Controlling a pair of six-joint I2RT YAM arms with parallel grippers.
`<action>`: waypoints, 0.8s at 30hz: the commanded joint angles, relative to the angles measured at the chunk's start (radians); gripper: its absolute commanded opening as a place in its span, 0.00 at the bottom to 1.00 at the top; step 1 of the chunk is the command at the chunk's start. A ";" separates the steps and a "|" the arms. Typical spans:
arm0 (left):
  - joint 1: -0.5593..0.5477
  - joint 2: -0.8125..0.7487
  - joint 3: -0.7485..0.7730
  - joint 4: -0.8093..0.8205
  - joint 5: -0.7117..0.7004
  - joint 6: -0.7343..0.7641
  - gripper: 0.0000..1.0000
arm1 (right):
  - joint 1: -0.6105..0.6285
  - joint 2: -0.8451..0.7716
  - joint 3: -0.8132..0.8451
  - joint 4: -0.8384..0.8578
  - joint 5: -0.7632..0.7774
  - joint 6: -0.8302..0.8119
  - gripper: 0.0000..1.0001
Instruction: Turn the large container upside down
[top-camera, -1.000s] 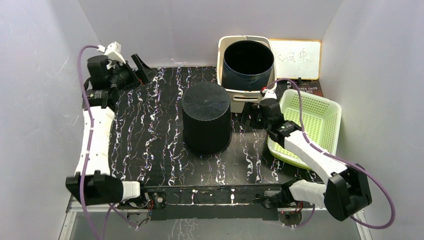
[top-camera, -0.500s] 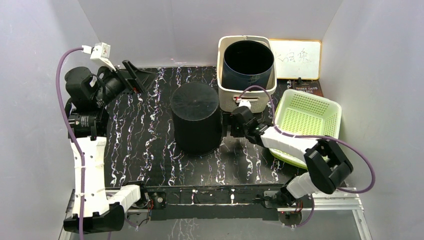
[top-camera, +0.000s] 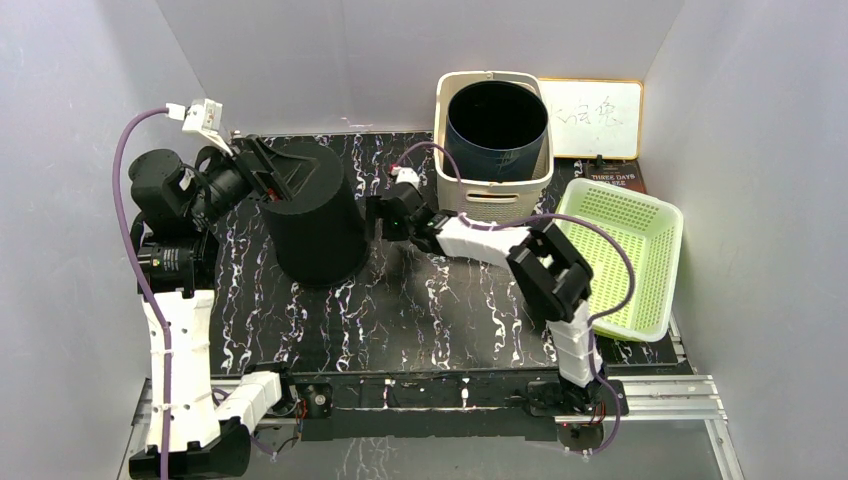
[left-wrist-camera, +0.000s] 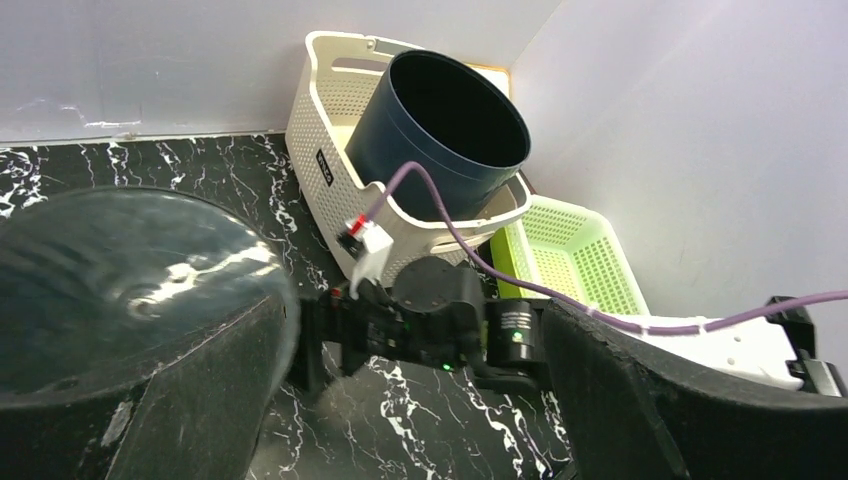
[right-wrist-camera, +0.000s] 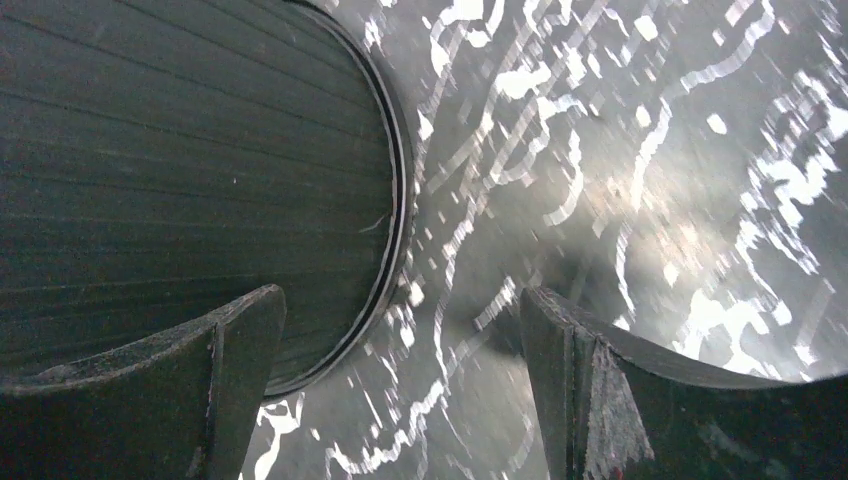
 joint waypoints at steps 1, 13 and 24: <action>0.002 -0.005 0.011 -0.026 0.017 0.017 0.98 | -0.002 0.100 0.198 0.026 0.035 -0.013 0.86; 0.003 0.016 -0.024 -0.061 -0.022 0.057 0.98 | 0.065 -0.165 -0.087 0.014 0.059 -0.069 0.87; 0.003 0.041 -0.022 -0.071 -0.013 0.076 0.98 | 0.126 -0.031 -0.046 0.170 -0.202 -0.011 0.98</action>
